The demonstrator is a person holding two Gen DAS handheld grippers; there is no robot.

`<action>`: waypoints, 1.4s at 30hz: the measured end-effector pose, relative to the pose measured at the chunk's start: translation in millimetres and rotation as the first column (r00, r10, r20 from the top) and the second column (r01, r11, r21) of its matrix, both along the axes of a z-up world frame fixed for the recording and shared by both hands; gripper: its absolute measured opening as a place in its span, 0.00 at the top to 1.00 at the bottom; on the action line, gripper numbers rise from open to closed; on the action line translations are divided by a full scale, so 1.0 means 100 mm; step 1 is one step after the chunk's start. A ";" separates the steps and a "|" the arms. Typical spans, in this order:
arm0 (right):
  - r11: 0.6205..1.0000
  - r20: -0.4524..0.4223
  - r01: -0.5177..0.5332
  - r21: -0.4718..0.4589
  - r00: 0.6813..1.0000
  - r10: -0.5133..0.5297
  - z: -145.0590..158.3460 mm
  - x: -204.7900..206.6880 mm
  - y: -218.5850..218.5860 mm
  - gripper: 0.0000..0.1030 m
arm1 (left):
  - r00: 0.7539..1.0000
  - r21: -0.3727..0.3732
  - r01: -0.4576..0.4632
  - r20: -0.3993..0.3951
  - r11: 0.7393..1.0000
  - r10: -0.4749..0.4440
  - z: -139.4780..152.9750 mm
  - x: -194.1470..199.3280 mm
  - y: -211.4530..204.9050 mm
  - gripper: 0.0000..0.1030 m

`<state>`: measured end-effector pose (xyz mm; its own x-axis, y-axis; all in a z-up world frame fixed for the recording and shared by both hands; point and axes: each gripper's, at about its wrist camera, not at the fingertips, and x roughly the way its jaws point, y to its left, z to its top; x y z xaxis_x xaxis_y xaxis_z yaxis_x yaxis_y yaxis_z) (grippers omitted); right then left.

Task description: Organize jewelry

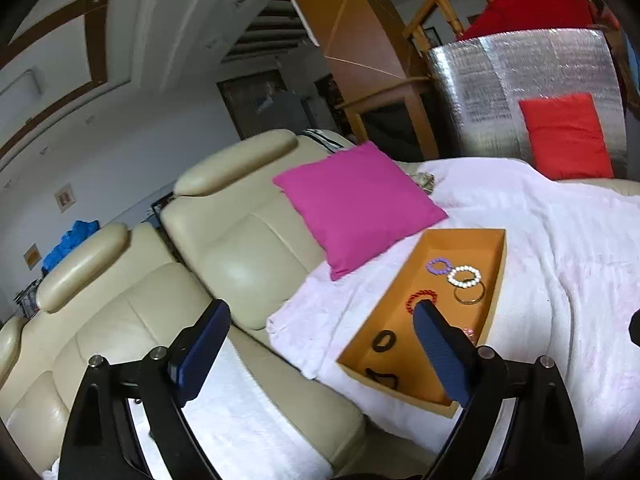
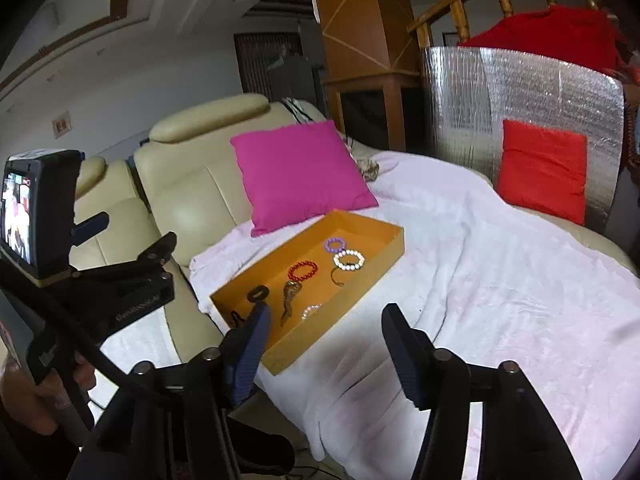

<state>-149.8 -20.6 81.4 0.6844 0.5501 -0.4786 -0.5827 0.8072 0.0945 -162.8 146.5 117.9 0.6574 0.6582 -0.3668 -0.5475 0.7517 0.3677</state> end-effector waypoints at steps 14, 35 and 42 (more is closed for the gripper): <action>0.999 0.031 -0.012 0.049 0.999 0.011 0.16 -0.50 0.16 0.33 | 0.994 -0.043 -0.018 0.104 0.999 0.023 0.39 -0.69 0.12 0.05; 0.999 0.013 0.027 0.029 1.000 -0.027 0.09 -0.41 0.29 0.33 | 0.997 -0.070 -0.024 0.073 0.997 0.029 0.29 -0.62 0.22 0.05; 0.999 0.002 0.034 0.031 0.999 -0.034 0.07 -0.39 0.28 0.33 | 0.997 -0.068 -0.025 0.070 0.997 0.029 0.29 -0.62 0.20 0.05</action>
